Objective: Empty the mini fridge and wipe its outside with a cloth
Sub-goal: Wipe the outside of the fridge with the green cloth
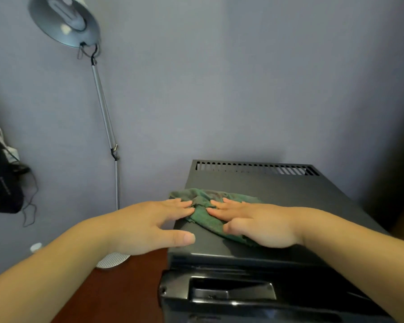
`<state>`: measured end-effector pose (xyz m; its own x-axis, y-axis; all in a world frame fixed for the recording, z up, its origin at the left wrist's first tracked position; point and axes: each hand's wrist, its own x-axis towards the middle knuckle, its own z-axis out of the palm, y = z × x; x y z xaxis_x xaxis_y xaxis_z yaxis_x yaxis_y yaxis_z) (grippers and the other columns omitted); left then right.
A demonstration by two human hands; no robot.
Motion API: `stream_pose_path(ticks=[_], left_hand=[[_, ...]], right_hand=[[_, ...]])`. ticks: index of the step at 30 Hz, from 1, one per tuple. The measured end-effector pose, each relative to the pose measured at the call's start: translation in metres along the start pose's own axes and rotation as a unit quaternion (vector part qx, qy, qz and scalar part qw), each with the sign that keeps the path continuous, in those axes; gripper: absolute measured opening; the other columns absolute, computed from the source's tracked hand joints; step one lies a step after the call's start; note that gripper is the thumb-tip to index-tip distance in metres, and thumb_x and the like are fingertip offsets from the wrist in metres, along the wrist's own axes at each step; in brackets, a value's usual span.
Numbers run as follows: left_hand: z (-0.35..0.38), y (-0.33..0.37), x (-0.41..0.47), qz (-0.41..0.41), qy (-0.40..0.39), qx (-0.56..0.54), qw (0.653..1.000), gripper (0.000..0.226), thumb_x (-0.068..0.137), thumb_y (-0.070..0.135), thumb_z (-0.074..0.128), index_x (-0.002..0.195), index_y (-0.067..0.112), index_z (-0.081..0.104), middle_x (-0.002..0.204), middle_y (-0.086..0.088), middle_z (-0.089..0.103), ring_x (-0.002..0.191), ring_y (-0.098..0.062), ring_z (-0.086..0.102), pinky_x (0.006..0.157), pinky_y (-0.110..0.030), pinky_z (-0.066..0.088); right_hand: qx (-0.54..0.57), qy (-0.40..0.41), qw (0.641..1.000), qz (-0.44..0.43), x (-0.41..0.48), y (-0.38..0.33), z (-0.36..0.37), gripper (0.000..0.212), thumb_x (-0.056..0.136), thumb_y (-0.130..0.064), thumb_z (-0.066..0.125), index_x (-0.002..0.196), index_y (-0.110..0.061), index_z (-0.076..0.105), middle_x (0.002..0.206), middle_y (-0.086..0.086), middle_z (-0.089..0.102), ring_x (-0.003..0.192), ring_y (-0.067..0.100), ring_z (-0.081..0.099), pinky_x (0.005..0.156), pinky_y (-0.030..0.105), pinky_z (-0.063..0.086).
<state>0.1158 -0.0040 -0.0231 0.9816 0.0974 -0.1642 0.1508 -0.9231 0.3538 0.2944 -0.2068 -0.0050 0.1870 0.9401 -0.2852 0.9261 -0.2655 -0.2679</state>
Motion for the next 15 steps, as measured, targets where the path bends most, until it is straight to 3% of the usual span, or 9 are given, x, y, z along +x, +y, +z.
stream_pose_path(ticks=[6, 10, 15], left_hand=[[0.021, 0.056, -0.030, -0.021, 0.000, 0.031, 0.999, 0.096, 0.068, 0.099, 0.026, 0.152, 0.052, 0.025, 0.155, 0.041, 0.010, 0.141, 0.023, -0.001, 0.123, -0.024, 0.008], [0.039, 0.090, -0.050, -0.039, 0.002, 0.041, 0.998, 0.084, 0.076, 0.091, 0.030, 0.151, 0.055, 0.022, 0.152, 0.045, 0.006, 0.141, 0.022, -0.003, 0.122, -0.021, 0.007], [0.051, 0.112, -0.072, -0.091, 0.016, 0.070, 0.993, 0.090, 0.076, 0.088, 0.031, 0.156, 0.049, 0.016, 0.158, 0.038, 0.001, 0.147, 0.012, -0.003, 0.120, -0.020, 0.004]], right_hand=[[-0.010, 0.009, 1.000, -0.017, -0.058, 0.002, 0.020, 0.052, 0.108, -0.041, 0.032, 0.158, -0.040, 0.018, 0.165, -0.022, 0.006, 0.152, -0.002, -0.004, 0.123, 0.024, -0.002], [-0.006, 0.021, 0.999, -0.029, -0.088, 0.007, 0.034, 0.051, 0.108, -0.041, 0.032, 0.158, -0.040, 0.021, 0.165, -0.022, 0.008, 0.151, -0.003, -0.001, 0.122, 0.022, -0.001], [0.024, 0.045, 0.998, -0.035, -0.100, -0.001, 0.042, 0.050, 0.108, -0.040, 0.032, 0.157, -0.040, 0.025, 0.165, -0.022, 0.011, 0.151, -0.003, 0.002, 0.122, 0.024, 0.001]])
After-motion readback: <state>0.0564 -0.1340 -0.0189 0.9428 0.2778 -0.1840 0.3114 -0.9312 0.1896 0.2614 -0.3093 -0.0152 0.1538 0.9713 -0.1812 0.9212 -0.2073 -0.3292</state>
